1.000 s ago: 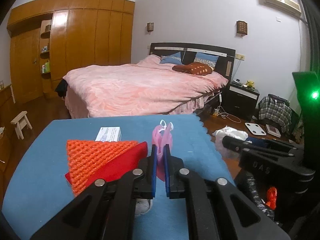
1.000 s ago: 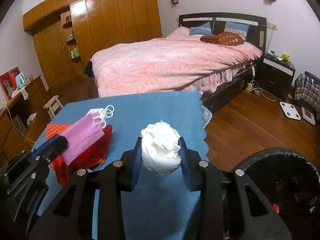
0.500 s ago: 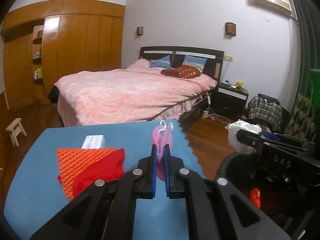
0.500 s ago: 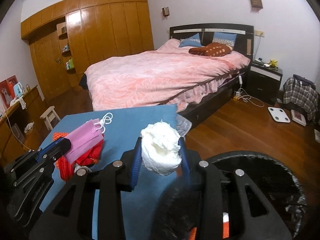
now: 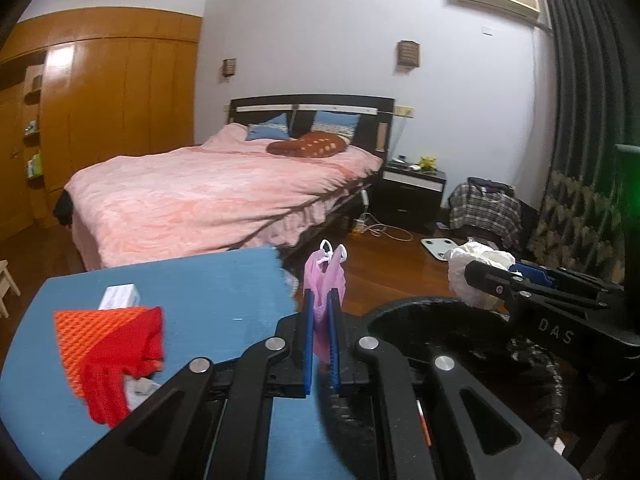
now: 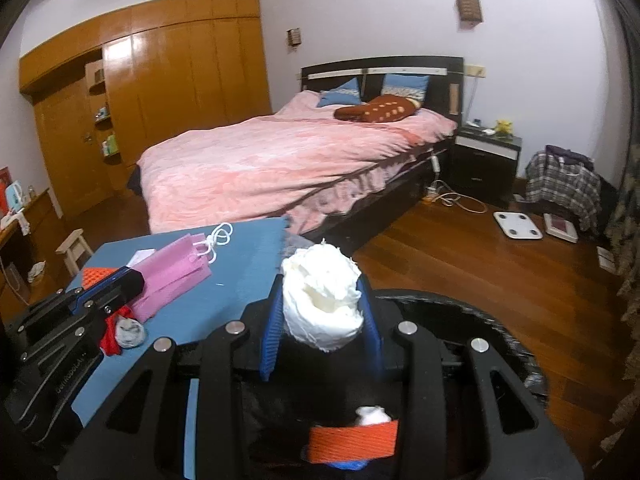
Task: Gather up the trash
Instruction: 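Grasp the pink mask packet with the left gripper while the right holds the tissue, then carry both items over the bin and open both grippers to drop them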
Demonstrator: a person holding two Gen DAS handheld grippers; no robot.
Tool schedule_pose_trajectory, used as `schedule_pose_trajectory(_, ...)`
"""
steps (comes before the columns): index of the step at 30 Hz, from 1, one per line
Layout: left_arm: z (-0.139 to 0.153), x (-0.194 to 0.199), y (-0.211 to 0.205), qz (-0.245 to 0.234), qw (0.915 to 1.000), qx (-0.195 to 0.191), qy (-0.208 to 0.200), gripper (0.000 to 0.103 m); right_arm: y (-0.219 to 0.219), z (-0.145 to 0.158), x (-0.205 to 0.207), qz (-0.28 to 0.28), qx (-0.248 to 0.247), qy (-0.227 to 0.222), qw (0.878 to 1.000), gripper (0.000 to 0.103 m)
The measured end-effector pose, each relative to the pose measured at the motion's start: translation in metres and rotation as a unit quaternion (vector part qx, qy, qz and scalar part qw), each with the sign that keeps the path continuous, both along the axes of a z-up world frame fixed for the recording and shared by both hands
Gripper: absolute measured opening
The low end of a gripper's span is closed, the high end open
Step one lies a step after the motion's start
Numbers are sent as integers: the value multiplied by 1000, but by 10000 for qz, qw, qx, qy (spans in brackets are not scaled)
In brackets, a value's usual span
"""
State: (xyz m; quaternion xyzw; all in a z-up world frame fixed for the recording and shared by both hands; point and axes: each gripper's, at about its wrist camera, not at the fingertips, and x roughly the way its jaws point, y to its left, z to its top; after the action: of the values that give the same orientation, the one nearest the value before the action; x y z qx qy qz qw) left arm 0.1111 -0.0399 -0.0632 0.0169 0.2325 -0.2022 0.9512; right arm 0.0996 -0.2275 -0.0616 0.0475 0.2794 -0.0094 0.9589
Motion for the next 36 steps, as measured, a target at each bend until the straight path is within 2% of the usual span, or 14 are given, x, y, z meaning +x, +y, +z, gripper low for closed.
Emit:
schedule_pose_trajectory(10,-6,-8,-46,-520,9985,43,177,7,-49,-12,-30,-494,-92,96,9987,34)
schedule_pose_trajectory(20,-20,-13,-76,-829,9957,133,394,7,-72,-28,-42,-737,-86,208,9970,34)
schedule_pose_trajectory(23,-23,-13,-81,-894,9948,165,449,7,-77,-33,-43,-786,-66,255,9966,36)
schedule_pose_trajectory(25,-25,-13,-86,-971,9938,164,520,8,-79,-36,-44,-866,-73,285,9958,43)
schedule_pose_trajectory(26,-26,-12,-86,-968,9937,166,547,14,-80,-37,-44,-903,-68,301,9954,48)
schedule_pose_trajectory(27,-27,-11,-84,-970,9935,153,571,20,-82,-38,-44,-952,-59,311,9950,59)
schedule_pose_trajectory(29,-27,-11,-84,-939,9937,123,593,41,-84,-39,-45,-1028,-70,307,9942,67)
schedule_pose_trajectory(31,-27,-9,-79,-866,9944,95,605,46,-85,-40,-46,-1086,-90,314,9935,78)
schedule_pose_trajectory(33,-26,-7,-73,-740,9955,101,591,57,-87,-40,-47,-1139,-93,293,9930,89)
schedule_pose_trajectory(35,-25,-6,-64,-617,9965,78,558,73,-86,-39,-46,-1160,-88,280,9928,92)
schedule_pose_trajectory(36,-25,-5,-59,-557,9969,68,553,77,-85,-39,-46,-1162,-82,290,9928,95)
